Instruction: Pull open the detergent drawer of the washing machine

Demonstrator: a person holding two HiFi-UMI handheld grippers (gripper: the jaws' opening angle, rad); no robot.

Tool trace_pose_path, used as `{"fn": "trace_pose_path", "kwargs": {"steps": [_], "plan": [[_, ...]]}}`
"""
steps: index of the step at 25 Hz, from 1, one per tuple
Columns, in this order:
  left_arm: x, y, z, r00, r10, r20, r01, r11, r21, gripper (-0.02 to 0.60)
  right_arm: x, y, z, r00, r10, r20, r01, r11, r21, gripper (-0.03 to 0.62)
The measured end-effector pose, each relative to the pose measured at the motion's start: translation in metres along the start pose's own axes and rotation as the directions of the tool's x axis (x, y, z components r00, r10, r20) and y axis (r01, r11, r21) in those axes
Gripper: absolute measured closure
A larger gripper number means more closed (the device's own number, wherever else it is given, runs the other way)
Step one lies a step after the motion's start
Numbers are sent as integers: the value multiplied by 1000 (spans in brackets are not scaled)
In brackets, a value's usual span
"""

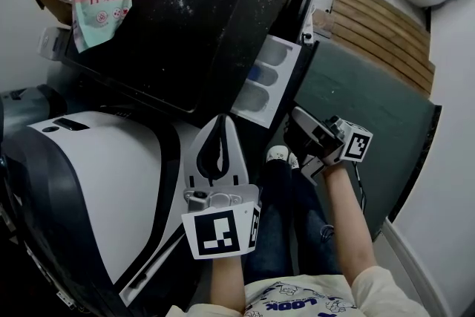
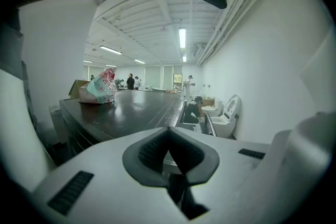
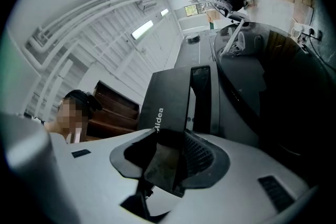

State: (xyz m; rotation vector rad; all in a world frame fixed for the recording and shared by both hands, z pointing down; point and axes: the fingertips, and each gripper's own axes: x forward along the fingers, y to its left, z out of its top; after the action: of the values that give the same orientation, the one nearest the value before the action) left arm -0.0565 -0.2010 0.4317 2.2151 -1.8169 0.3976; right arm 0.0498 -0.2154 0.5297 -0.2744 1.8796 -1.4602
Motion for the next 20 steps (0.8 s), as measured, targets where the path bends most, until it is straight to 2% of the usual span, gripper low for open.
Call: {"fn": "trace_pose_path", "kwargs": {"steps": [12,20], "plan": [[-5,-14,2,1000,-22,1,22,1000,6,568,-14,-2,-1,999,-21,-29,20,1000,-12,436],[-6,-19,-2,1000,-28,-3,28,1000,10,568,-11,2,2,999,22,32,-23,999,25,453]]}}
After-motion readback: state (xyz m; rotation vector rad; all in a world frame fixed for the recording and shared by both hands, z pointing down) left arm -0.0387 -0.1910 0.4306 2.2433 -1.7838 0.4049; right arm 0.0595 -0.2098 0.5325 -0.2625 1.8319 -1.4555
